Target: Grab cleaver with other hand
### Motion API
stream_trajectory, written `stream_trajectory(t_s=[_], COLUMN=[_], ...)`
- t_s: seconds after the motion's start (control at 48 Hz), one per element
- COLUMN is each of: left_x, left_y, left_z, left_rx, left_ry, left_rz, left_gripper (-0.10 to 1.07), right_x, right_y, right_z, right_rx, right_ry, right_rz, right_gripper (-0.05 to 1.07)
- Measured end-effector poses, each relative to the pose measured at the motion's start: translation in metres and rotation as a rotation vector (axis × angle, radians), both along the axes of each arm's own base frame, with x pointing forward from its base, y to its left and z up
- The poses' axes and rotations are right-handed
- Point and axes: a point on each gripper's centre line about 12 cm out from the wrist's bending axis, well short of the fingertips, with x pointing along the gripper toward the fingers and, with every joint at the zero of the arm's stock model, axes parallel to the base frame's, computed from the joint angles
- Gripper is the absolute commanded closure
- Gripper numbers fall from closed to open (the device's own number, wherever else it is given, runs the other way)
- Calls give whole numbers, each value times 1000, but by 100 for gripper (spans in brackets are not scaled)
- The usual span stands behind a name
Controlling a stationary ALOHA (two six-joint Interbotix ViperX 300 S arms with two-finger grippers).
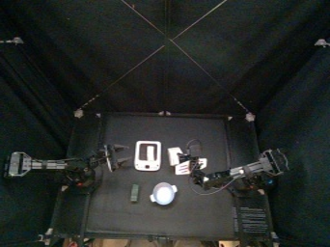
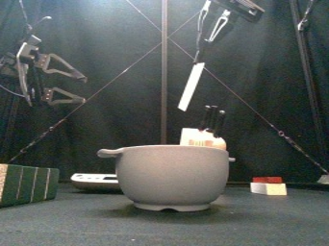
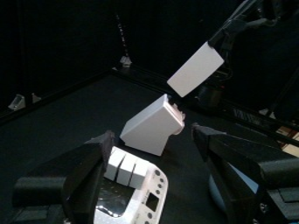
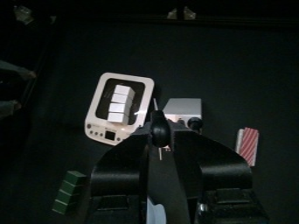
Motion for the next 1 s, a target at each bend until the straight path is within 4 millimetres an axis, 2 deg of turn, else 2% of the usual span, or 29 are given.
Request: stream_trajectory(t_s=[0.208,0.417,0.729,0.875,1.0], left_x=[3,9,12,17,22], left_y=[-3,-8,-19,-16,2], left_z=[4,13,17,31,52], left_rx=[34,93,212,266,290], left_ry=[-4,-13,-4,-38,-69], left_rz=[-28,-74,-158,-156,-80], left_gripper=[-6,-6,-6,-6,-6], right_x=[0,-16,-44,-49,-51], right_y=[-1,-15,-55,-77,-97], right_z=[-11,-16,-36,-39,-40], right_rx=[-83,-166,-262,-291,-287], right_ry=[-90,-201,-260,-267,-275], right_rz=[200,399,618,684,695], right_gripper=[44,44,44,44,44])
